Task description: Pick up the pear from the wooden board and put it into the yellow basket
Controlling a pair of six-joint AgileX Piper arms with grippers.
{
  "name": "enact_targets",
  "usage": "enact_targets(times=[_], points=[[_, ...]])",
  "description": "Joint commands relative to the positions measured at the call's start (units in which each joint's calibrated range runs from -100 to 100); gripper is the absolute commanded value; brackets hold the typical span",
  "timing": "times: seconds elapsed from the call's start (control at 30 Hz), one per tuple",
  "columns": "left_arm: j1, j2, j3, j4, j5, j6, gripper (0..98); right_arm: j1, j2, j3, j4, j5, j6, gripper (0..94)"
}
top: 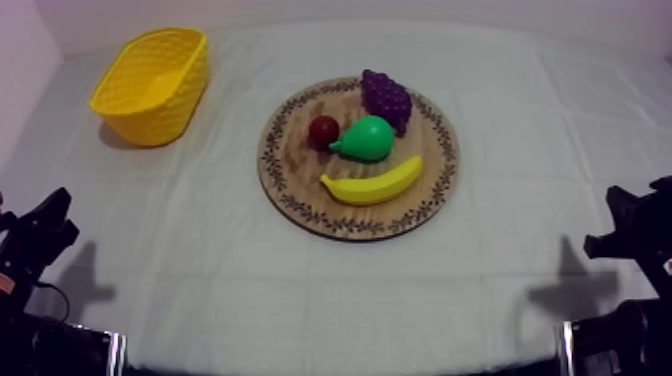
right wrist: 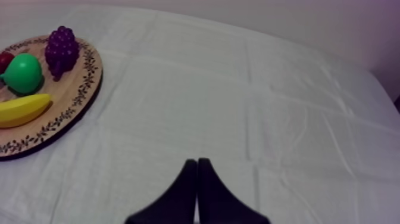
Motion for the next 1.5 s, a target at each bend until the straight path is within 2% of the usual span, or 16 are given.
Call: enact_targets(times=[0.0, 0.3, 0.67, 0.73, 0.83, 1.03, 1.3, 1.4, 1.47], points=[[1.8, -0.2, 0.0, -0.28, 0.1, -16.2, 7.8, 0.0, 0.0, 0.0, 0.0, 0.0, 0.0, 0.3], [1.8, -0.2, 0.0, -0.27, 0.1, -14.1, 1.1, 0.0, 0.0, 0.0, 0.0, 0.0, 0.0, 0.3], [1.8, -0.2, 0.0, -0.13, 2.0, -10.2, 0.1, 0.0, 0.0, 0.0, 0.0, 0.0, 0.0, 0.3], [1.2, 0.0, 0.0, 0.25, 2.1, -10.4, 0.1, 0.0, 0.0, 0.0, 0.0, 0.0, 0.0, 0.3], [0.4, 2.4, -2.5, 2.03, 2.6, -12.3, 0.1, 0.0, 0.0, 0.0, 0.0, 0.0, 0.0, 0.3], [1.4, 17.5, -20.8, 3.02, 6.0, -15.8, 0.1, 0.0, 0.0, 0.0, 0.0, 0.0, 0.0, 0.3], [7.5, 42.5, -50.2, 2.88, 6.2, -20.8, 0.1, 0.0, 0.0, 0.0, 0.0, 0.0, 0.0, 0.3], [10.7, 51.4, -60.4, 1.65, 6.8, -21.6, 0.1, 0.0, 0.0, 0.0, 0.0, 0.0, 0.0, 0.3], [13.5, 57.1, -66.8, -0.39, 8.0, -20.9, 0.1, 0.0, 0.0, 0.0, 0.0, 0.0, 0.0, 0.3]])
